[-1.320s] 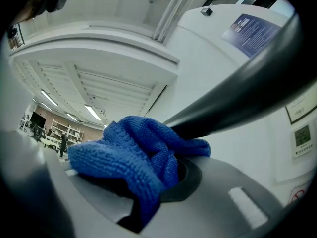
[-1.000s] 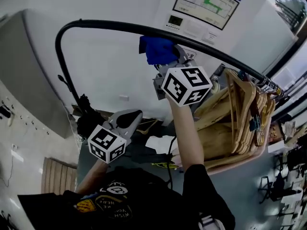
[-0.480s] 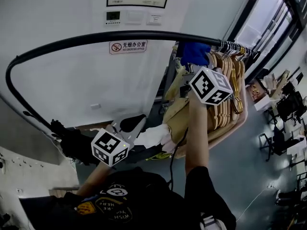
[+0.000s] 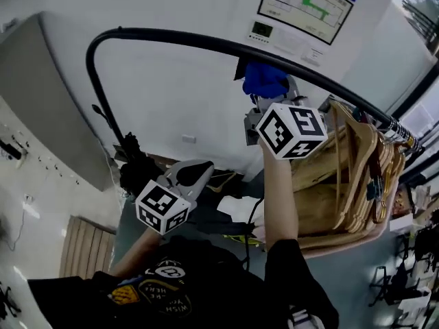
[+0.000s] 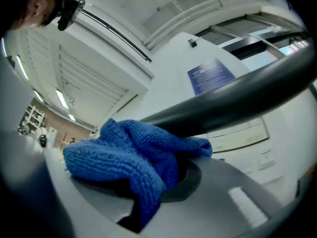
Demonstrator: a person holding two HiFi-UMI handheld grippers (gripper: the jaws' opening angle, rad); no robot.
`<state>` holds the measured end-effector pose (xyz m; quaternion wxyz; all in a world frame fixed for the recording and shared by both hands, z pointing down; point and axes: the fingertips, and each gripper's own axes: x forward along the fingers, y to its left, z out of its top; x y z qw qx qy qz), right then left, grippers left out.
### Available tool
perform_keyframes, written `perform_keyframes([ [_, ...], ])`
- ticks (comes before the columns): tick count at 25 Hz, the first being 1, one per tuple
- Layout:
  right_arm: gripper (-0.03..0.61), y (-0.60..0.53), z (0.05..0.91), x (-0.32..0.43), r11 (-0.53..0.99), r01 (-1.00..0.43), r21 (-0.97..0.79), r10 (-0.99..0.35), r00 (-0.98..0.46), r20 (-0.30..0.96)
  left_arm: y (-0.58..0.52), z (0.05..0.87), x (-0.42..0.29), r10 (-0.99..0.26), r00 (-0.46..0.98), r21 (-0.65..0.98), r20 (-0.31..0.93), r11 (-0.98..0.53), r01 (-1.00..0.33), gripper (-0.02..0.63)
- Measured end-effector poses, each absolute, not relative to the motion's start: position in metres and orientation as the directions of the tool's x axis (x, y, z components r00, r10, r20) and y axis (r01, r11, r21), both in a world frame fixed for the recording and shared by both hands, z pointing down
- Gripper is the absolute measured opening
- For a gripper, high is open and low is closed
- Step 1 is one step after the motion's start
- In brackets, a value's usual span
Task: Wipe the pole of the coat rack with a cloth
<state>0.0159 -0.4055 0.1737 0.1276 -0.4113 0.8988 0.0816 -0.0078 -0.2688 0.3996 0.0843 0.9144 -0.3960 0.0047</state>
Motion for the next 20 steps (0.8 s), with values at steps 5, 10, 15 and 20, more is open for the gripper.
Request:
perform_keyframes([
  [5, 0.027, -0.39, 0.179, -0.133, 0.822, -0.566, 0.064, -0.535, -0.805, -0.258, -0.259, 0.406, -0.09, -0.858, 0.506, 0.176, 0.084, -0.487, -0.855, 0.003],
  [10, 0.028, -0.374, 0.179, -0.21, 0.901, -0.433, 0.02, -0.415, -0.875, -0.249, -0.246, 0.403, -0.144, -0.921, 0.382, 0.188, 0.07, -0.364, -0.912, 0.002],
  [15, 0.028, -0.35, 0.189, -0.189, 0.894, -0.444, 0.065, -0.411, -0.868, -0.279, -0.243, 0.4, -0.158, -0.914, 0.4, 0.197, 0.063, -0.382, -0.903, 0.002],
  [20, 0.026, -0.327, 0.232, -0.084, 0.791, -0.607, 0.073, -0.566, -0.772, -0.287, -0.259, 0.381, -0.118, -0.858, 0.512, 0.095, -0.031, -0.512, -0.853, 0.002],
])
